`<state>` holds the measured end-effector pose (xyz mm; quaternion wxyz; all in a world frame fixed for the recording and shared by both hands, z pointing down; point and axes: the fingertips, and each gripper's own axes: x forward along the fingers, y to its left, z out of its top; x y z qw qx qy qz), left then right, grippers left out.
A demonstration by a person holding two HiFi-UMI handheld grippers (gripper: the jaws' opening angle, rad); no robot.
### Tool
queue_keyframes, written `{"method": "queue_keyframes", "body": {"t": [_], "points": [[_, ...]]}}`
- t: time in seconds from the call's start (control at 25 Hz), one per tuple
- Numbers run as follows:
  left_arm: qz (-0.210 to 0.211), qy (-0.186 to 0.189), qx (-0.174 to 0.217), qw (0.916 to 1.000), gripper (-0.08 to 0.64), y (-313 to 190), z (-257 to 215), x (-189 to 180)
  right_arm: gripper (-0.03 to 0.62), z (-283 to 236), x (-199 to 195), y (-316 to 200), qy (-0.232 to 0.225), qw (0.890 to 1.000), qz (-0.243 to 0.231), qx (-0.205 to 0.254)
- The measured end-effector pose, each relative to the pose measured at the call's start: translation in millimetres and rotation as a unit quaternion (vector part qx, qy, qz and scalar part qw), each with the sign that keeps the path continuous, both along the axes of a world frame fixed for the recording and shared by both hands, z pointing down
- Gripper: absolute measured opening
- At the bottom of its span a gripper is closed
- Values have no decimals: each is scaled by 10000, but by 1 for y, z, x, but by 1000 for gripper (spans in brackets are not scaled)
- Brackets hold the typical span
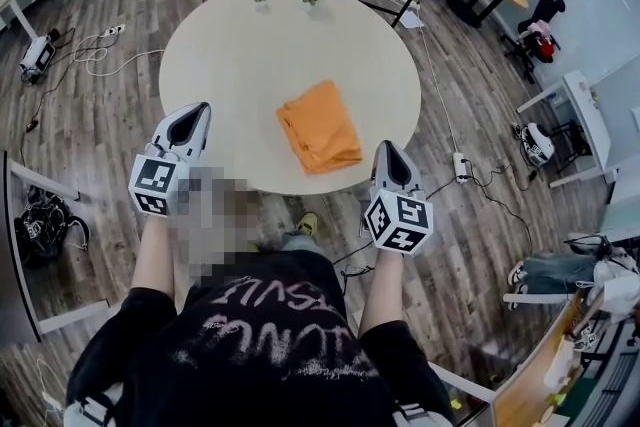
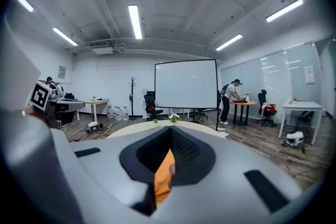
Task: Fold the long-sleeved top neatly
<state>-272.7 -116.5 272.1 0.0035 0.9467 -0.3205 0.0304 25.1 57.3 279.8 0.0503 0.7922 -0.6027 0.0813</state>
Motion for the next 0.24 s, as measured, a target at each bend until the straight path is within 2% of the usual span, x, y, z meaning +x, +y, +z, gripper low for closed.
{"method": "queue_keyframes", "body": {"t": [0.24], "points": [[-96, -174, 137, 9997, 11, -1, -1, 2, 5, -2, 6, 2, 37, 10000, 49, 22]]}}
